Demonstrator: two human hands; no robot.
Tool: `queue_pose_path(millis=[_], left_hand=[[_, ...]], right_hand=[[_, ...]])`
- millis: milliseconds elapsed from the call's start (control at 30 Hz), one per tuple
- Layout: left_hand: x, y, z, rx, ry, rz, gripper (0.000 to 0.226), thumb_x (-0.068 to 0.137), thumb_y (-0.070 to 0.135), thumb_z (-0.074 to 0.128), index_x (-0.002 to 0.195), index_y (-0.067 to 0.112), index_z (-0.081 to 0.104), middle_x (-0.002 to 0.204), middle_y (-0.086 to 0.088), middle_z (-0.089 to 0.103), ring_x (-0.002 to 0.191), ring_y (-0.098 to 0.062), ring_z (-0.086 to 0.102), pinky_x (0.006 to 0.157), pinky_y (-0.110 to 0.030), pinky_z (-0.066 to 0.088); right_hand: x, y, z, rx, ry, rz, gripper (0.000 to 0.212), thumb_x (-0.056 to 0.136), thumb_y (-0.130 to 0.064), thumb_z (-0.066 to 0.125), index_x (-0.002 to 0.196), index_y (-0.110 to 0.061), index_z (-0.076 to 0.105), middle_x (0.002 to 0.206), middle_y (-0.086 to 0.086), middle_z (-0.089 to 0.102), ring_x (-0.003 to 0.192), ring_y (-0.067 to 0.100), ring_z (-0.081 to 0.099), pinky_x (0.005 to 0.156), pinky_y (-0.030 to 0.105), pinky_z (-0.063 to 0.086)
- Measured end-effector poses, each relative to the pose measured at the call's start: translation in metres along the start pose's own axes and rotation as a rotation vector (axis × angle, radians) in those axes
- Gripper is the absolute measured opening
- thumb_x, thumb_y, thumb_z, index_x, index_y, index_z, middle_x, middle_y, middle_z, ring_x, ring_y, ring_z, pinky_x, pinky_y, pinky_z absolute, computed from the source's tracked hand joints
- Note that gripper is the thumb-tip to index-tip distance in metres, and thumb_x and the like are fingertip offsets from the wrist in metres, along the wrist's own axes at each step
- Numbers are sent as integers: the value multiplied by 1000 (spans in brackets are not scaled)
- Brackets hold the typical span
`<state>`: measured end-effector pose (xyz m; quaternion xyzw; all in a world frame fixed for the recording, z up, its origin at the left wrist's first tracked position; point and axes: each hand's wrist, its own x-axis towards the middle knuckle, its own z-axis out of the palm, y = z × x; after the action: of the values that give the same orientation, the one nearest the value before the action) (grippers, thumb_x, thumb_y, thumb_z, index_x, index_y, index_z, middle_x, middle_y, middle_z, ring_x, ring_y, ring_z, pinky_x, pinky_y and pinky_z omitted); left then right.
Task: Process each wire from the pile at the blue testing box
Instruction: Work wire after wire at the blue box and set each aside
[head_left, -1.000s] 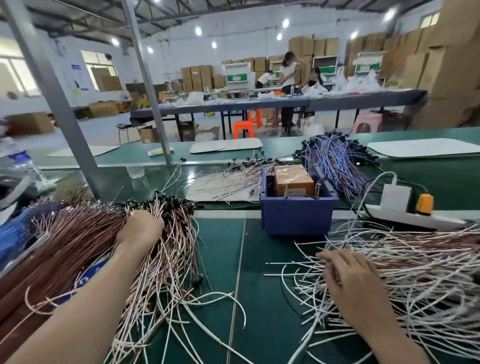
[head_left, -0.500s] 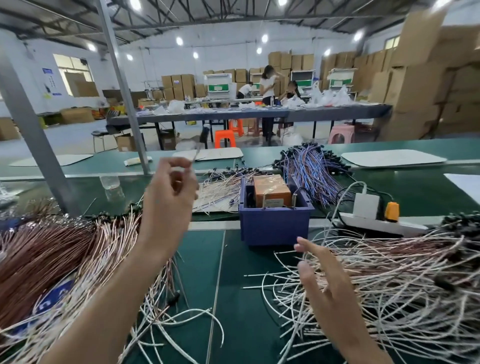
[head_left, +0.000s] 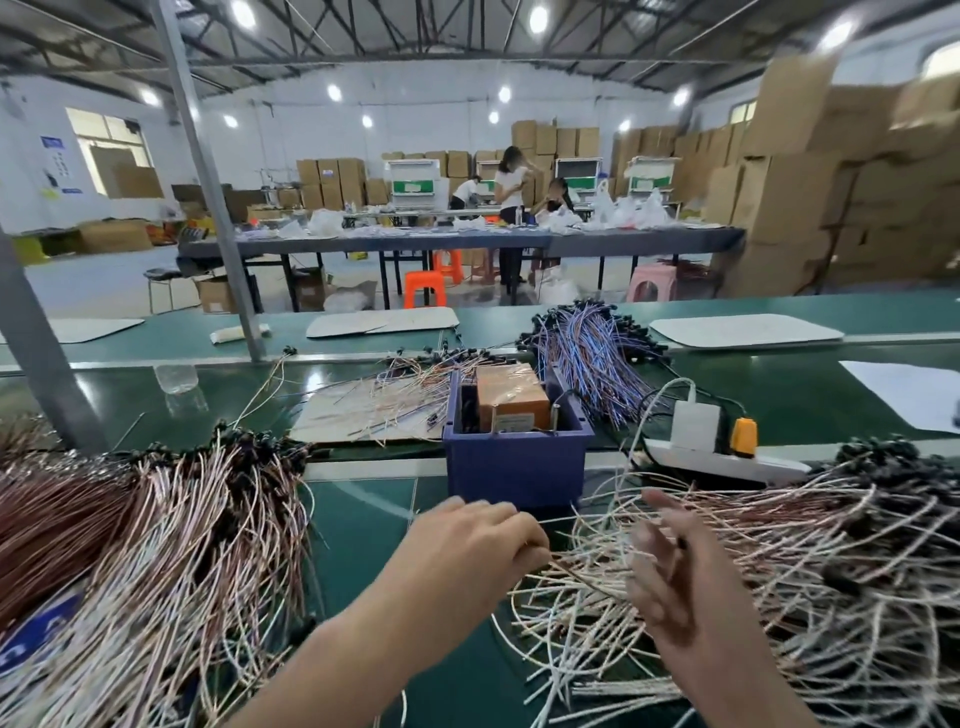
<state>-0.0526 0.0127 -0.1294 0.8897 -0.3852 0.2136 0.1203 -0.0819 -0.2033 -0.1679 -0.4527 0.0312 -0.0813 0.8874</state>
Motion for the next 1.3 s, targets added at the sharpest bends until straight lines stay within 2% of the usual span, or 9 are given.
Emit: queue_pose_path(millis=[133, 267, 367, 500, 633, 767, 1000, 1167, 1300], left_hand=[[21, -8, 1, 306, 73, 222, 8, 93, 34, 68, 89, 28, 65, 80, 11, 63, 77, -15, 59, 84, -34, 46], [27, -20, 4, 376, 134, 138, 11, 85, 21, 74, 91, 27, 66, 85, 10, 64, 95, -17, 62, 109, -41, 32], [17, -20, 19, 338, 301, 9, 13, 91, 23, 68, 104, 23, 67, 107, 5, 64, 120, -20, 56, 115, -49, 31], [6, -2, 40, -294, 719, -515, 8, 99, 38, 50, 106, 35, 51, 103, 16, 56, 99, -8, 54, 87, -25, 42], [22, -9, 55, -1195, 639, -1060, 18, 105, 37, 43, 108, 26, 57, 101, 9, 71, 95, -14, 66, 80, -31, 50], [30, -26, 53, -1762, 553, -985, 28, 109, 30, 35, 123, 16, 55, 110, -9, 76, 102, -20, 73, 83, -36, 52], [15, -27, 70, -1432, 681, -938, 16, 108, 21, 42, 114, 19, 57, 65, 3, 57, 63, -9, 56, 69, -30, 47], [8, -16, 75, -1139, 731, -838, 21, 107, 31, 43, 112, 27, 63, 63, 10, 47, 60, -5, 45, 63, -14, 43], [5, -3, 73, -1120, 766, -792, 29, 98, 43, 49, 118, 28, 65, 62, 9, 52, 55, 0, 43, 55, -12, 41]], right_hand=[[5, 28, 28, -763, -206, -198, 30, 102, -14, 54, 102, -42, 67, 88, -6, 74, 51, 9, 47, 46, 21, 40], [15, 41, 38, -800, -262, -300, 21, 103, -28, 56, 118, -42, 61, 85, -5, 71, 69, 12, 62, 60, 24, 48], [19, 49, 35, -807, -156, -357, 19, 97, -37, 58, 112, -46, 67, 78, -6, 71, 62, 10, 59, 58, 21, 45], [23, 56, 29, -684, 3, -303, 23, 98, -30, 62, 96, -51, 72, 74, -1, 71, 48, 5, 44, 45, 17, 35], [26, 54, 25, -697, 6, -311, 15, 98, -30, 63, 98, -41, 74, 74, -1, 72, 48, 2, 46, 45, 15, 35], [27, 60, 23, -799, -56, -301, 13, 97, -32, 63, 98, -41, 72, 74, -3, 71, 51, 2, 52, 47, 14, 38], [25, 61, 26, -709, -21, -303, 19, 99, -32, 60, 100, -49, 69, 74, -2, 72, 47, 2, 43, 44, 17, 34], [32, 59, 24, -511, 186, -298, 13, 101, -32, 56, 108, -34, 67, 77, 2, 73, 40, 4, 36, 37, 17, 31], [39, 60, 28, -493, 271, -298, 10, 102, -36, 54, 110, -39, 59, 78, -1, 73, 41, 3, 37, 39, 18, 34]])
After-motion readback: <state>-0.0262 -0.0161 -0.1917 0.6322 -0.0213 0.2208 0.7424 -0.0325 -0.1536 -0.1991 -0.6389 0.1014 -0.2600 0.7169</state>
